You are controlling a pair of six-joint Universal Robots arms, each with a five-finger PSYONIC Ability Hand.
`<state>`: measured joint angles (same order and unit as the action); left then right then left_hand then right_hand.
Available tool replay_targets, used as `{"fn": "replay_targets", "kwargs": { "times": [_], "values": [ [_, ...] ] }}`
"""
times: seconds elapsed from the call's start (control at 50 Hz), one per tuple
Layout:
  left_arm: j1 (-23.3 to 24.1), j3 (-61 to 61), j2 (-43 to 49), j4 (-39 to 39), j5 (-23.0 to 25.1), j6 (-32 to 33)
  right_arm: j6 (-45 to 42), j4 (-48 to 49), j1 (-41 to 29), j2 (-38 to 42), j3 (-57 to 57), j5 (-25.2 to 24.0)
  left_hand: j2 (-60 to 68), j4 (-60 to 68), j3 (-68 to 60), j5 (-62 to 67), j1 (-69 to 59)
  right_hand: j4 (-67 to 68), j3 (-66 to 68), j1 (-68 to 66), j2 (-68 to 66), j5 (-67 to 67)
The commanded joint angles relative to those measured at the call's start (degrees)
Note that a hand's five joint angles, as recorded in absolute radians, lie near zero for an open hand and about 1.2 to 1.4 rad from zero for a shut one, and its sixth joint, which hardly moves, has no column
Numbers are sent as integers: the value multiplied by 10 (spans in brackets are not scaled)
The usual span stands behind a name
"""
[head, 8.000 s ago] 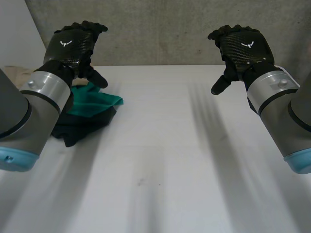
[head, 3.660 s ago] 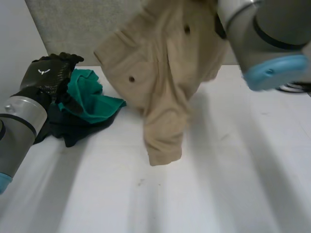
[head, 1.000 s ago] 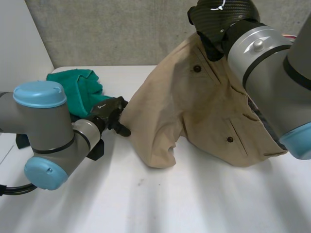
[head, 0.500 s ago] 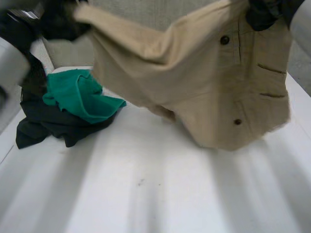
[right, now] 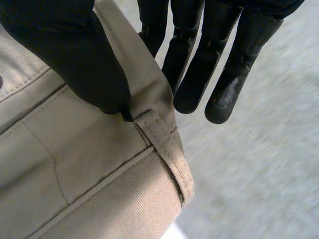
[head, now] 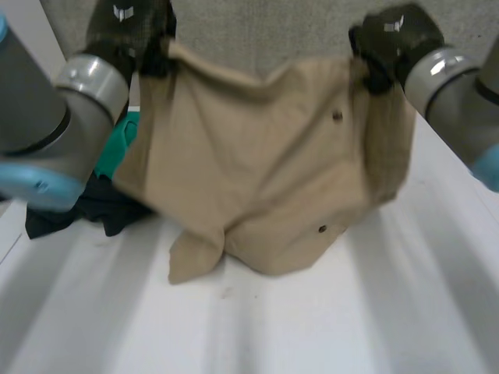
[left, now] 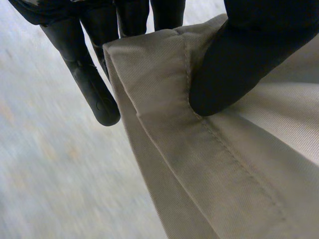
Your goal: Fold the laundry.
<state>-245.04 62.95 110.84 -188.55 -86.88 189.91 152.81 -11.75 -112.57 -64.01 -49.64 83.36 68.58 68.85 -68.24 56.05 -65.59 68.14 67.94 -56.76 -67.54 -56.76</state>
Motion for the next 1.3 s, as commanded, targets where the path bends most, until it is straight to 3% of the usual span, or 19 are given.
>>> {"fn": "replay_targets", "kwargs": {
  "times": [0.02,0.06,0.14,0.26,0.4,0.54,0.66,0.76,0.94,1.0,1.02,1.08,1.18,1.3],
  "values": [
    [0,-151,54,-197,-7,27,51,257,-3,54,94,48,114,112,-118,140,-144,119,121,-232,-125,-132],
    [-3,-155,49,-269,-5,27,52,331,-3,51,99,66,114,112,-118,140,-144,119,121,-232,-125,-132],
    [-4,-150,28,-334,-7,27,50,388,-3,42,89,68,114,112,-118,140,-144,119,121,-232,-125,-132],
    [-4,-62,15,-299,-2,27,52,357,-2,33,49,66,114,112,-118,140,-144,119,121,-232,-125,-132],
    [-3,103,22,-272,5,29,42,334,2,33,-89,29,114,112,-118,140,-144,119,121,-232,-125,-132],
    [4,232,53,-193,0,42,-41,310,2,79,-233,13,114,112,-118,140,-144,119,121,-232,-125,-132],
    [40,300,58,-80,-28,76,-126,280,2,68,-323,14,114,112,-118,140,-144,119,121,-232,-125,-132],
    [55,352,-23,8,-45,95,-203,165,5,-4,-387,17,114,112,-118,140,-144,119,121,-232,-125,-132],
    [98,412,-179,186,-43,129,-221,-39,34,-162,-465,3,114,112,-118,140,-144,119,121,-232,-125,-132],
    [104,415,-189,167,-44,133,-206,-28,45,-176,-479,-21,114,112,-118,140,-144,93,95,-206,-99,-106],
    [104,414,-188,159,-44,133,-192,-3,46,-176,-485,-35,114,112,-118,140,-144,-139,-137,25,133,125],
    [101,408,-183,118,-48,133,-151,53,48,-176,-497,-44,114,112,-118,140,-144,-430,-428,316,424,416],
    [96,378,-168,91,-50,129,-3,157,48,-156,-514,-52,114,112,-118,140,-144,-501,-499,387,495,487],
    [96,335,-163,87,-49,122,112,174,42,-104,-515,-66,114,112,-118,140,-144,-503,-501,389,497,489]
  ]
}}
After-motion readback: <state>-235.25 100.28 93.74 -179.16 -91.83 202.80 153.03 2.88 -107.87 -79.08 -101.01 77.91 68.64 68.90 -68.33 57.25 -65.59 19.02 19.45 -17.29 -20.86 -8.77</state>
